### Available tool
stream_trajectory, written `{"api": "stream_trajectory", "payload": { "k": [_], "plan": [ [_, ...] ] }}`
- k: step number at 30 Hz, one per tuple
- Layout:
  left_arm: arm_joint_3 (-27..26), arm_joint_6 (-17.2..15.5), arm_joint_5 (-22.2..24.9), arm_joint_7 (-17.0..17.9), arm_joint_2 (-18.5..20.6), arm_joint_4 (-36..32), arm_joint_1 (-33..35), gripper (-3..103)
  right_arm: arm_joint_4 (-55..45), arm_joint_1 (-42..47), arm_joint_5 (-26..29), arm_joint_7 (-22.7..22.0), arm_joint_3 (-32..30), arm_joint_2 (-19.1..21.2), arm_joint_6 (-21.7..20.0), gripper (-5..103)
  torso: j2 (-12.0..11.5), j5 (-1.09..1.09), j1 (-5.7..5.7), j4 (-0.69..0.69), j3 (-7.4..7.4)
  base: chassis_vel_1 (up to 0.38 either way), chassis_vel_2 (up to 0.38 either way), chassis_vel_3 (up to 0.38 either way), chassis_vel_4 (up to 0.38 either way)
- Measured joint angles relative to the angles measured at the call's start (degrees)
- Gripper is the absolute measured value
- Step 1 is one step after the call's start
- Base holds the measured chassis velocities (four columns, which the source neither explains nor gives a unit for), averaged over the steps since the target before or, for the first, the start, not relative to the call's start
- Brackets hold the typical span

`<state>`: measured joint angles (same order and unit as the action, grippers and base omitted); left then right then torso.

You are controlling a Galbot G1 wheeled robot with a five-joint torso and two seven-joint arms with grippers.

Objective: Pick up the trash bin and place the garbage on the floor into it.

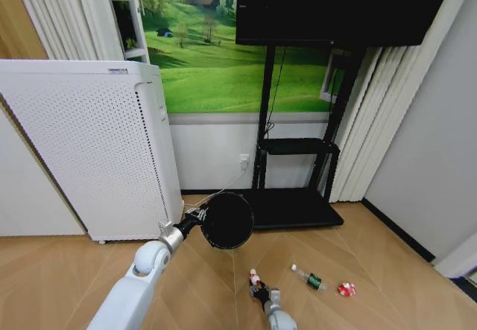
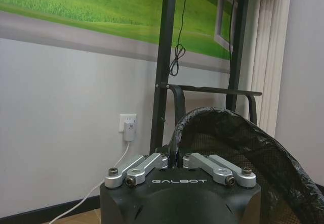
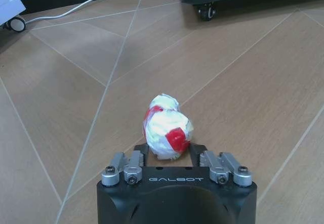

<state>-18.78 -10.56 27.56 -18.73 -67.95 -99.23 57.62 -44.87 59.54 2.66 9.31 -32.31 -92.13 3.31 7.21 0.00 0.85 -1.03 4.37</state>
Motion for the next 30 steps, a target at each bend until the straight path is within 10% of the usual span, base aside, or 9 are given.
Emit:
{"api": "stream_trajectory", "payload": {
  "k": [13, 30],
  "plan": [
    [0.2, -0.1, -0.5, -0.2, -0.4, 0.7, -0.3, 7, 0.4, -0.1, 0.6, 0.1, 0.0, 0.0, 0.7, 4, 0.0, 0.00, 0.00, 0.00, 0.00, 0.000, 0.000, 0.000, 0.000],
    [0.9, -0.2, -0.7, -0.5, -0.9, 2.4, -1.7, 7, -7.3, 3.0, 2.4, 0.6, 0.4, 0.0, -0.2, 5, 0.0, -0.01, 0.00, 0.00, 0.00, 0.000, 0.000, 0.000, 0.000]
  ]
}}
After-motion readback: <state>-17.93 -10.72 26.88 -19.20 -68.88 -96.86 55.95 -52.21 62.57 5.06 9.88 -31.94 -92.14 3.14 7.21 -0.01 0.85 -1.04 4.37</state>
